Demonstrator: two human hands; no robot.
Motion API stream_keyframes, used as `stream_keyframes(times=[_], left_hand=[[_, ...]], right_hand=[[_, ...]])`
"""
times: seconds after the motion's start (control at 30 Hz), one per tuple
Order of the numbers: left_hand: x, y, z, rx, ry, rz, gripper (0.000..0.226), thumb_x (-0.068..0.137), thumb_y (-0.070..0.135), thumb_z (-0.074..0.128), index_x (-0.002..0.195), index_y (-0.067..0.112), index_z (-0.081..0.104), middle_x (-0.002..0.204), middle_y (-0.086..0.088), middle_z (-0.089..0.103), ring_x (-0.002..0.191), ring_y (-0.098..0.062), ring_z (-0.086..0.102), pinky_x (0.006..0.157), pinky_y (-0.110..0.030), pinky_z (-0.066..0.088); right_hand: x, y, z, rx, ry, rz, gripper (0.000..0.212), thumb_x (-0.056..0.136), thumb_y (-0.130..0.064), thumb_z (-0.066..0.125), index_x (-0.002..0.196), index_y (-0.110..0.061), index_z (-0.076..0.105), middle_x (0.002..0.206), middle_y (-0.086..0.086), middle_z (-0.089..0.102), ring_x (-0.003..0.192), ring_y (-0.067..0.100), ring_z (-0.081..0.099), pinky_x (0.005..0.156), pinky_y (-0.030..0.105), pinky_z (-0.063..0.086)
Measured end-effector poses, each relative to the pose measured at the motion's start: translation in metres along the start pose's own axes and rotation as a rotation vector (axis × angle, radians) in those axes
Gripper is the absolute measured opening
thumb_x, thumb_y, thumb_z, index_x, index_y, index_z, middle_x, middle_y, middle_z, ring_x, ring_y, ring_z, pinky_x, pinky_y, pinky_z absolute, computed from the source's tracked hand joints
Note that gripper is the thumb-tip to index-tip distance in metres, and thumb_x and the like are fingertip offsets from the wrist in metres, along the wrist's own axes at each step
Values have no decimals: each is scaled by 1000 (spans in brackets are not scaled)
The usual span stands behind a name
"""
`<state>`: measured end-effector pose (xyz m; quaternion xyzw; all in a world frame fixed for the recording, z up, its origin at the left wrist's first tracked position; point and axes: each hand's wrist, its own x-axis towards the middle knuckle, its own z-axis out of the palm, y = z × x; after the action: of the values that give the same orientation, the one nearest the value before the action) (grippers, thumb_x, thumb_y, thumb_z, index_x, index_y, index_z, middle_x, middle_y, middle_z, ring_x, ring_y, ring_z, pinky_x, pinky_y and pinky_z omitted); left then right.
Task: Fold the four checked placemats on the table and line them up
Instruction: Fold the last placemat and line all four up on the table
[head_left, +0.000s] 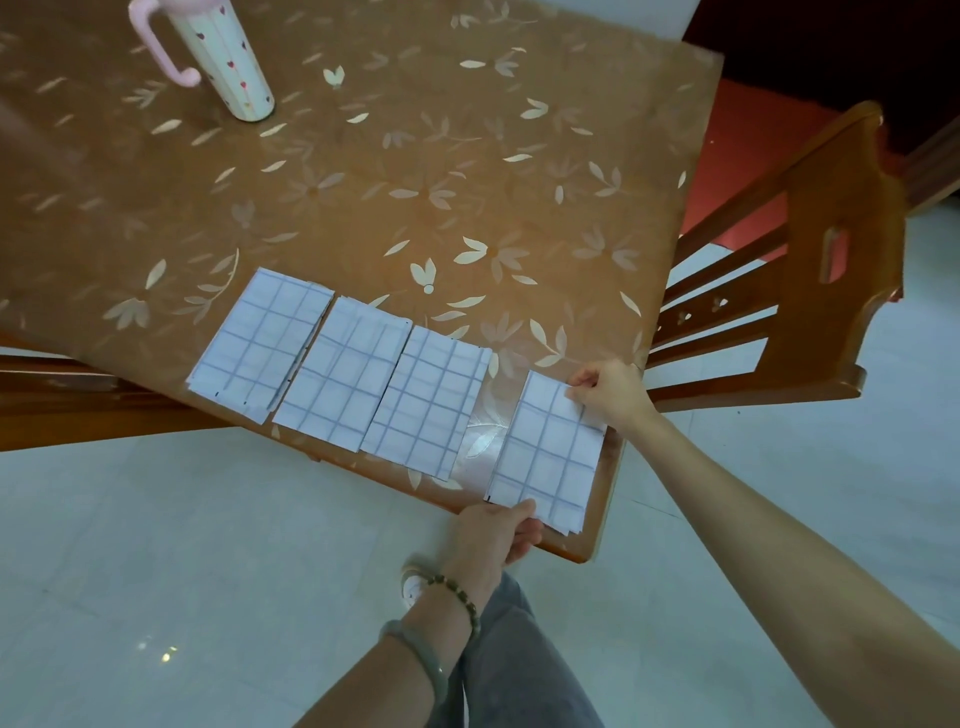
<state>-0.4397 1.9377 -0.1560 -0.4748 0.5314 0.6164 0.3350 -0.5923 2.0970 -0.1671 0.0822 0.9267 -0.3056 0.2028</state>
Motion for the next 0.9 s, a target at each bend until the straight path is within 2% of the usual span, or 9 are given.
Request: stream_keyframes(times=[0.1, 0.17, 0.3, 0.43, 0.53, 0.63, 0.73, 0.8, 0.9], left_hand=[[-2, -5, 8, 60, 12, 19, 23, 82, 22, 74, 85, -1, 71, 69, -7, 74, 54, -9, 64, 49, -17, 50], [-2, -9, 12, 86, 31, 39, 21, 83, 21, 74, 79, 1, 70, 62, -4, 71, 51, -8, 64, 47, -16, 49], [-1, -14, 13, 168, 66, 75, 28, 83, 27, 73, 64, 8, 66, 54, 0, 66, 51, -9, 62, 50, -18, 49], [1, -16, 13, 224, 80, 101, 28, 84, 30, 72, 65, 10, 67, 53, 1, 64, 47, -7, 59, 52, -17, 51], [4, -18, 10, 266, 76, 137, 30, 84, 33, 71, 65, 10, 69, 50, 2, 62, 46, -8, 57, 51, -18, 49], [3, -18, 8, 338, 63, 201, 34, 84, 40, 70, 67, 10, 69, 49, 3, 62, 42, -5, 55, 48, -16, 46], [-7, -8, -1, 377, 86, 254, 40, 84, 46, 67, 63, 13, 65, 48, 4, 61, 42, -5, 54, 49, -15, 47], [-12, 7, -23, 312, 159, 317, 42, 86, 45, 65, 62, 11, 64, 52, 0, 62, 47, -9, 55, 50, -17, 47], [-15, 29, -75, 149, 287, 559, 36, 88, 40, 65, 66, 11, 70, 63, -9, 67, 56, -16, 60, 57, -27, 49]], right_hand=[[-4, 5, -5, 7, -15, -16, 3, 81, -14, 72, 83, -15, 74, 68, -19, 58, 82, 4, 54, 103, 42, 40], [-8, 6, -8, 13, -17, -5, 7, 81, -12, 72, 87, -9, 74, 75, -11, 64, 81, 8, 56, 96, 34, 46], [-12, 9, -9, 11, -20, 28, 13, 81, -14, 73, 91, -5, 73, 91, 5, 71, 87, 16, 61, 89, 33, 50], [-13, 10, -9, -2, -11, 27, 12, 82, -16, 73, 90, -7, 73, 83, -2, 67, 89, 17, 61, 90, 34, 49], [-16, 9, -11, -58, 28, -75, 7, 81, -13, 73, 84, -7, 71, 71, -16, 52, 82, 13, 56, 88, 34, 49], [-15, 12, -13, -79, 50, -132, 7, 81, -12, 72, 81, -6, 69, 70, -13, 51, 79, 15, 55, 84, 37, 50], [-13, 17, -10, -98, 126, -127, 16, 86, -22, 65, 95, -9, 70, 90, 1, 62, 91, 20, 54, 88, 40, 49], [-16, 18, -8, -118, 193, -102, 24, 89, -29, 60, 103, -12, 67, 105, 7, 59, 102, 25, 49, 94, 39, 43], [-32, 5, 1, -102, 294, -150, 26, 90, -25, 55, 105, -8, 66, 105, 11, 56, 105, 29, 48, 95, 39, 40]])
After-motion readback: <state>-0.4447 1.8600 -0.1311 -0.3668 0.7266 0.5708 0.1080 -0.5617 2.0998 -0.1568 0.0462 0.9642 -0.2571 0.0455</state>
